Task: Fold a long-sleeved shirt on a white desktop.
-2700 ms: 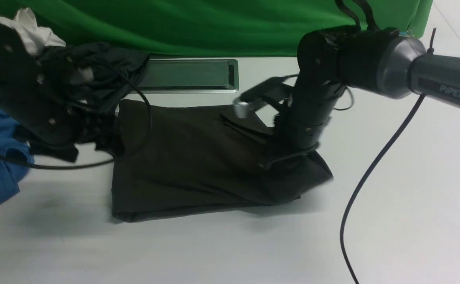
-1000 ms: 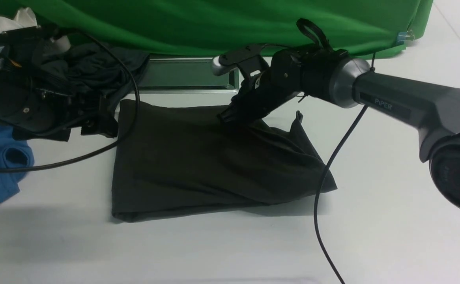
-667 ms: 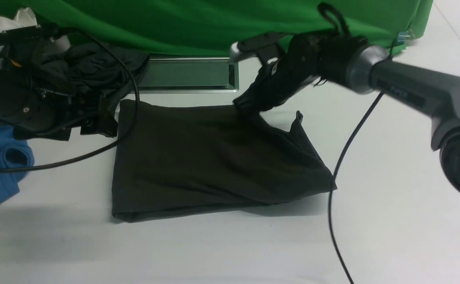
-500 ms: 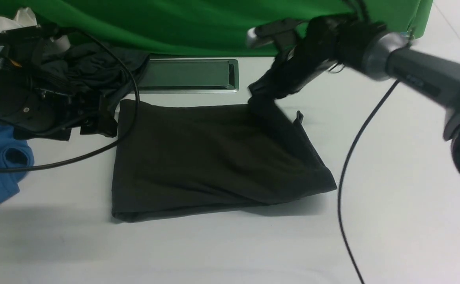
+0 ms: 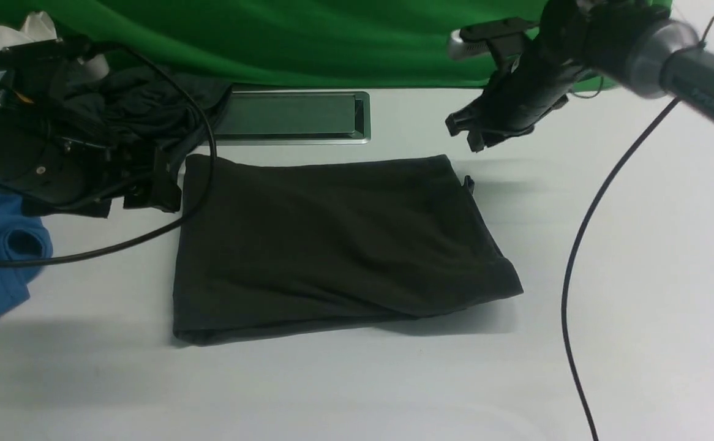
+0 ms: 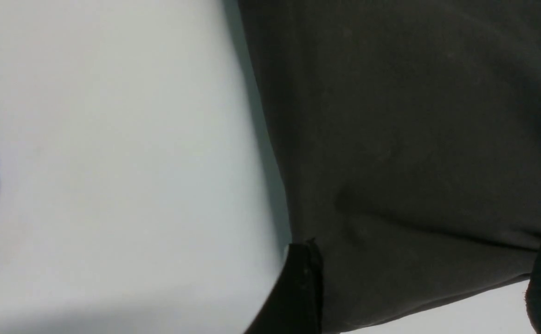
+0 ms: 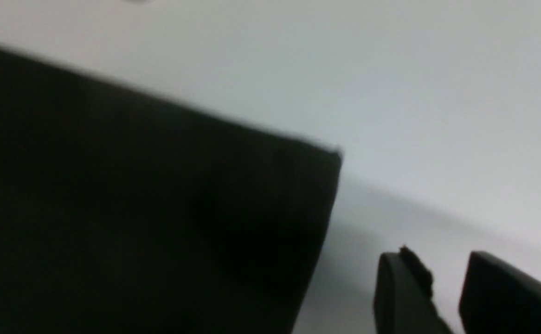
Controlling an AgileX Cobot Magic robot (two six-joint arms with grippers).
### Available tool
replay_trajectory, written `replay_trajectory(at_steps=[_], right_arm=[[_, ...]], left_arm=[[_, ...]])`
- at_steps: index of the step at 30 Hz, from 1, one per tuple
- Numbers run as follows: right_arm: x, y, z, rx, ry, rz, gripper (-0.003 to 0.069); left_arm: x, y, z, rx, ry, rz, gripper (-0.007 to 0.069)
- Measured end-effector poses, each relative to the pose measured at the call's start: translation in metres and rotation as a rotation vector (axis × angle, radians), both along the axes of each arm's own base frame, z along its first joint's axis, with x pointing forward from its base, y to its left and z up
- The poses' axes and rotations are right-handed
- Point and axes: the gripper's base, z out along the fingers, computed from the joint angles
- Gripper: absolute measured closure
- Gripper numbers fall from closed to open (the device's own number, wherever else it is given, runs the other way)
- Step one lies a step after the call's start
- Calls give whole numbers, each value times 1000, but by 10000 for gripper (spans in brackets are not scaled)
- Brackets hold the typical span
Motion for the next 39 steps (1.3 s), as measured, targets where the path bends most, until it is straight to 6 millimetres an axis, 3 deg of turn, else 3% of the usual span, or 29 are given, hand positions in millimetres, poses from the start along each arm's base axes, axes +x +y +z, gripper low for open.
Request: replay_trajectory(at_steps=[5,9,11,13,17,20,25,28,29,30,32,33,35,36,37,39], right_arm=[[-28,9,34,-1,101,66,442],[-44,24,41,49,118,106,439],[-51,32,35,60,134,125,439],[-59,42,16,65,150,138,439],[-63,44,-10,61,135,120,438],[-65,30,-37,24,118,78,424],[-59,12,-36,21,113,20,420],[-61,4,0,44,36,3,420],[-61,3,3,46,30,3,420],[-66,2,34,70,-41,2,420],[-79,-1,74,102,-116,1,420],[-81,-1,78,107,-122,-2,420],[-115,-10,142,158,-224,-7,420],[-118,-11,146,161,-227,-8,420],[-141,-19,179,183,-287,-5,425],[-172,-27,209,207,-355,6,445]], left_arm=[[0,0,0,0,-2,1,22],[0,0,0,0,-4,1,31],[0,0,0,-1,-4,1,32],[0,0,0,-3,-4,2,33],[1,0,0,-3,-7,2,33],[1,0,0,-3,-7,2,33],[1,0,0,-3,-7,3,34],[1,0,0,-7,-7,3,37],[1,-1,1,-10,-7,4,37],[1,-2,1,-30,-8,9,37],[1,-4,2,-65,-12,15,37],[1,-5,2,-68,-12,14,37],[2,-11,5,-145,-26,-8,37],[1,-13,5,-157,-26,-17,37],[0,-18,6,-198,-18,-62,40],[-7,-25,9,-254,13,-143,52]])
